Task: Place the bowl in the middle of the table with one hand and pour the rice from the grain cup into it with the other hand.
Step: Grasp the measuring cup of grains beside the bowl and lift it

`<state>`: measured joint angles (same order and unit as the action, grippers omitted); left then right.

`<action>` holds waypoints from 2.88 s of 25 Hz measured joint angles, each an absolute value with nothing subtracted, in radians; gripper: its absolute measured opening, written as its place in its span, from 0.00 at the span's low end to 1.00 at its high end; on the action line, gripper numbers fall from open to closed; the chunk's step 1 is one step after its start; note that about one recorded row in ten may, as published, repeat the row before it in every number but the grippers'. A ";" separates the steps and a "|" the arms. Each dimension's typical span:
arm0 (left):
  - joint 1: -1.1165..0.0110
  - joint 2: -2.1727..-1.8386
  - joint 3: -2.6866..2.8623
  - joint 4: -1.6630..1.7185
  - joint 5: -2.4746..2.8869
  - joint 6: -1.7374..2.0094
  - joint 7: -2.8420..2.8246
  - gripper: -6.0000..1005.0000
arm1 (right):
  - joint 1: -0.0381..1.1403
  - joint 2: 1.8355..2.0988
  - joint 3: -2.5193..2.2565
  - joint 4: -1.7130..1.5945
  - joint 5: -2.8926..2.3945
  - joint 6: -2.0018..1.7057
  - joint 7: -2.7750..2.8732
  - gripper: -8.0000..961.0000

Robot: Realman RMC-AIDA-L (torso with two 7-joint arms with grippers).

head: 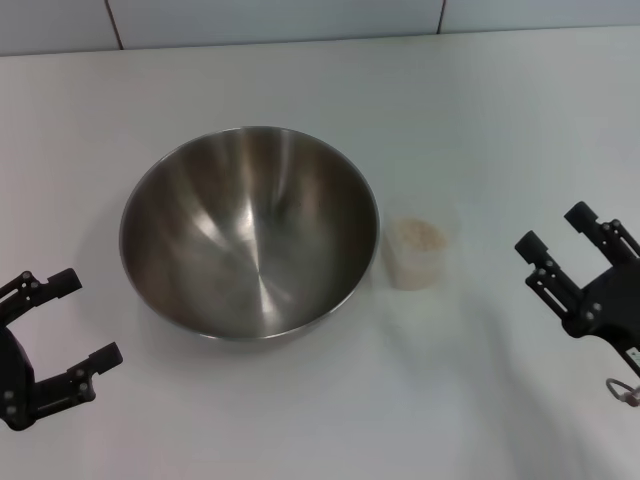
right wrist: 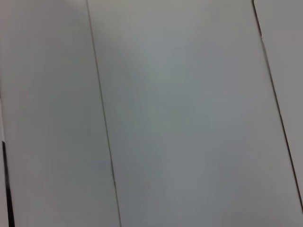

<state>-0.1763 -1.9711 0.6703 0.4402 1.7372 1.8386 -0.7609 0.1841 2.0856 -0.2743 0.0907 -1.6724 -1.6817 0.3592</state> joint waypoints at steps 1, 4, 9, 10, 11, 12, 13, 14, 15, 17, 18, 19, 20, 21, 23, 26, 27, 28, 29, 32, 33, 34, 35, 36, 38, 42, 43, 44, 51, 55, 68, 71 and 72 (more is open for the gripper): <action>-0.176 -1.971 0.670 0.440 1.737 1.839 -0.761 0.86 | 0.188 2.086 -0.274 0.093 -1.672 -1.669 0.359 0.73; -0.177 -1.971 0.667 0.440 1.738 1.842 -0.761 0.86 | 0.203 2.085 -0.274 0.094 -1.672 -1.621 0.359 0.73; -0.177 -1.971 0.666 0.440 1.738 1.844 -0.761 0.86 | 0.221 2.085 -0.273 0.093 -1.672 -1.557 0.358 0.73; -0.176 -1.971 0.666 0.440 1.738 1.844 -0.761 0.86 | 0.223 2.085 -0.271 0.092 -1.672 -1.547 0.358 0.73; -0.176 -1.971 0.666 0.440 1.738 1.844 -0.763 0.86 | 0.225 2.085 -0.267 0.091 -1.672 -1.536 0.358 0.73; -0.176 -1.971 0.666 0.440 1.738 1.844 -0.763 0.86 | 0.231 2.085 -0.257 0.089 -1.672 -1.511 0.358 0.73; -0.176 -1.971 0.666 0.440 1.738 1.844 -0.763 0.86 | 0.231 2.085 -0.257 0.089 -1.672 -1.511 0.358 0.73; -0.176 -1.971 0.666 0.440 1.738 1.844 -0.763 0.86 | 0.233 2.085 -0.255 0.088 -1.672 -1.499 0.358 0.73; -0.177 -1.973 0.666 0.440 1.738 1.844 -0.764 0.86 | 0.236 2.084 -0.253 0.087 -1.672 -1.489 0.358 0.73; -0.178 -1.974 0.666 0.440 1.738 1.844 -0.765 0.86 | 0.247 2.084 -0.251 0.086 -1.672 -1.460 0.357 0.73; -0.178 -1.974 0.666 0.440 1.738 1.844 -0.765 0.86 | 0.247 2.084 -0.251 0.086 -1.672 -1.460 0.357 0.73; -0.180 -1.975 0.666 0.440 1.738 1.844 -0.765 0.86 | 0.251 2.083 -0.250 0.086 -1.672 -1.451 0.357 0.73; -0.182 -1.976 0.666 0.441 1.738 1.842 -0.773 0.86 | 0.256 2.083 -0.250 0.086 -1.672 -1.441 0.357 0.73; -0.183 -1.977 0.666 0.441 1.737 1.842 -0.775 0.86 | 0.260 2.083 -0.250 0.086 -1.672 -1.433 0.357 0.73; -0.183 -1.977 0.666 0.441 1.736 1.841 -0.777 0.86 | 0.268 2.083 -0.250 0.086 -1.672 -1.417 0.357 0.73; -0.185 -1.979 0.666 0.442 1.733 1.842 -0.777 0.86 | 0.277 2.083 -0.250 0.086 -1.672 -1.405 0.357 0.73; -0.186 -1.979 0.666 0.442 1.733 1.842 -0.777 0.86 | 0.280 2.083 -0.250 0.086 -1.672 -1.401 0.357 0.73; -0.186 -1.979 0.666 0.442 1.733 1.842 -0.777 0.86 | 0.280 2.083 -0.250 0.086 -1.672 -1.401 0.357 0.73; -0.186 -1.980 0.666 0.442 1.733 1.842 -0.777 0.86 | 0.282 2.082 -0.250 0.086 -1.672 -1.399 0.357 0.73; -0.186 -1.981 0.662 0.443 1.733 1.842 -0.777 0.86 | 0.289 2.082 -0.250 0.086 -1.673 -1.385 0.357 0.73; -0.186 -1.981 0.662 0.443 1.733 1.842 -0.777 0.86 | 0.289 2.082 -0.250 0.086 -1.673 -1.385 0.357 0.73; -0.187 -1.982 0.659 0.444 1.732 1.842 -0.777 0.86 | 0.291 2.082 -0.250 0.086 -1.674 -1.381 0.357 0.73; -0.188 -1.982 0.659 0.444 1.732 1.842 -0.777 0.86 | 0.293 2.082 -0.250 0.086 -1.675 -1.378 0.357 0.73; -0.188 -1.982 0.658 0.444 1.732 1.842 -0.777 0.86 | 0.297 2.082 -0.251 0.086 -1.675 -1.374 0.357 0.73; -0.189 -1.983 0.658 0.443 1.732 1.842 -0.777 0.86 | 0.304 2.082 -0.253 0.086 -1.676 -1.364 0.357 0.73; -0.189 -1.986 0.658 0.445 1.732 1.844 -0.777 0.86 | 0.326 2.082 -0.258 0.086 -1.679 -1.329 0.361 0.73; -0.189 -1.986 0.658 0.445 1.732 1.844 -0.777 0.86 | 0.326 2.082 -0.258 0.086 -1.679 -1.329 0.361 0.73; -0.189 -1.987 0.657 0.446 1.732 1.845 -0.777 0.86 | 0.332 2.082 -0.257 0.086 -1.680 -1.320 0.363 0.73; -0.187 -1.987 0.653 0.448 1.732 1.846 -0.776 0.86 | 0.353 2.082 -0.250 0.086 -1.677 -1.290 0.367 0.73; -0.187 -1.988 0.644 0.448 1.732 1.848 -0.776 0.86 | 0.374 2.082 -0.250 0.086 -1.675 -1.259 0.370 0.73; -0.193 -1.989 0.631 0.448 1.732 1.851 -0.776 0.86 | 0.404 2.082 -0.236 0.086 -1.672 -1.249 0.371 0.73; -0.195 -1.990 0.630 0.448 1.732 1.851 -0.776 0.86 | 0.406 2.082 -0.236 0.086 -1.672 -1.249 0.371 0.73; -0.195 -1.991 0.630 0.448 1.732 1.851 -0.776 0.86 | 0.406 2.082 -0.236 0.086 -1.672 -1.249 0.371 0.73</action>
<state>-0.1948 -1.9906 0.6304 0.4479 1.7319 1.8505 -0.7761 0.4062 2.0815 -0.2362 0.0859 -1.6720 -1.2487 0.3712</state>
